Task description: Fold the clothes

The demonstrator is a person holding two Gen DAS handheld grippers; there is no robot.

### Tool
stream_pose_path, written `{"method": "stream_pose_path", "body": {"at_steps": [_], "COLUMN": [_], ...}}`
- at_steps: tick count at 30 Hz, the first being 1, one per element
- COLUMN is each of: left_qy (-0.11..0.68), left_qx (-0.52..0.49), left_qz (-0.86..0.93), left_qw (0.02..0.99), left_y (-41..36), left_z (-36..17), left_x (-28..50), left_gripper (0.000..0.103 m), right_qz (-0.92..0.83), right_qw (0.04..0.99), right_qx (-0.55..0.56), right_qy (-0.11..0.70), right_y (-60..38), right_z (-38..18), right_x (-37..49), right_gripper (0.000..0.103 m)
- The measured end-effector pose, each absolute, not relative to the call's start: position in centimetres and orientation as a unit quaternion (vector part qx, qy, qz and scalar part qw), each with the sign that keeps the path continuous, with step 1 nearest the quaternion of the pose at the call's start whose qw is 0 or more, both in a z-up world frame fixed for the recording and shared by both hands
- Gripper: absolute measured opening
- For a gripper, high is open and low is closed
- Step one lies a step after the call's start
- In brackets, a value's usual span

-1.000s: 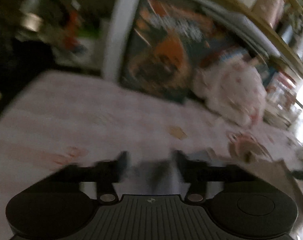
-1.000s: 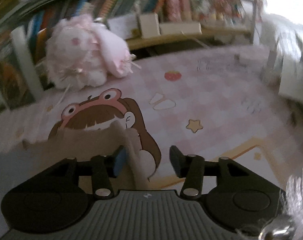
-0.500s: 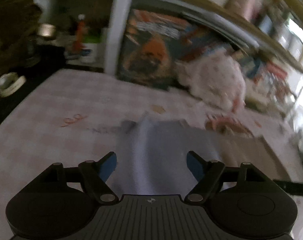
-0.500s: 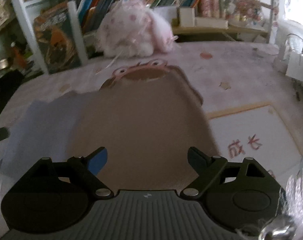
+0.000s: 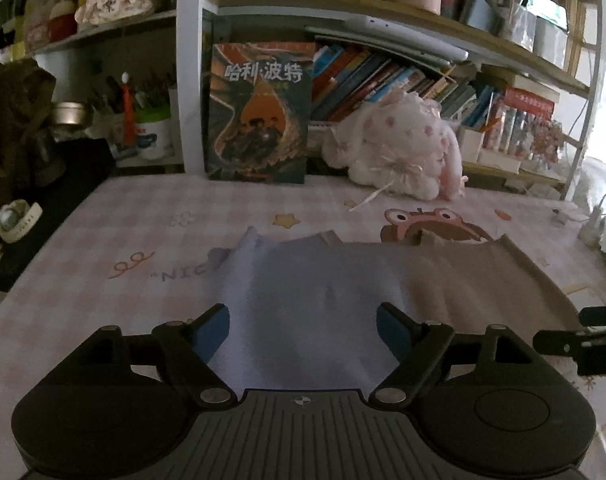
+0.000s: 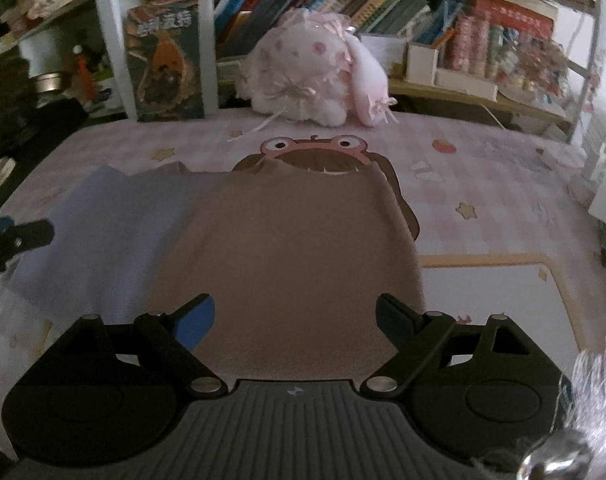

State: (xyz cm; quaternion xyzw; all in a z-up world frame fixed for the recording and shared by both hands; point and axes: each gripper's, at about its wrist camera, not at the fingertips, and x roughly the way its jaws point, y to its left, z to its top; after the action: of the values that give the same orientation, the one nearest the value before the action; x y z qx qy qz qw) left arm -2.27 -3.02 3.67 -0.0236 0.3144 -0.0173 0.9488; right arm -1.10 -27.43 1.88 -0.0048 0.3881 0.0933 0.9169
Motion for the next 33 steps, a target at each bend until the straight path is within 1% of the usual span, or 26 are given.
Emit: {"method": "stream_pose_path", "body": {"at_steps": [10,18,21,26,33], "left_qy": [0.329,0.345,0.358,0.350,0.364], "left_qx": [-0.017,-0.022,-0.040,-0.058,-0.092], "left_qz": [0.029,0.087,0.100,0.129,0.158], "left_qw": [0.944,0.934,0.927,0.926,0.913], "left_y": [-10.2,-15.2,-16.1,-16.5,-16.6], "left_z": [4.7,4.2,4.0,5.0,5.0], "left_x": [-4.0,-5.8,-5.9,-5.9,-6.6], "left_gripper": [0.084,0.085,0.085,0.085,0.085], "right_qz": [0.165,0.231,0.249,0.266,0.280], "right_qw": [0.910,0.894,0.889,0.890,0.883], "right_qx": [-0.035,-0.054,-0.069,-0.078,-0.072], "right_qy": [0.379,0.381,0.377,0.363,0.371], "right_y": [-33.0,-37.0,-37.9,-39.4,-41.1], "right_z": [2.8,2.0,1.7,2.0,1.6], "right_x": [0.2,0.6,0.3,-0.1,-0.8], "right_gripper": [0.088,0.089,0.089,0.089,0.089]}}
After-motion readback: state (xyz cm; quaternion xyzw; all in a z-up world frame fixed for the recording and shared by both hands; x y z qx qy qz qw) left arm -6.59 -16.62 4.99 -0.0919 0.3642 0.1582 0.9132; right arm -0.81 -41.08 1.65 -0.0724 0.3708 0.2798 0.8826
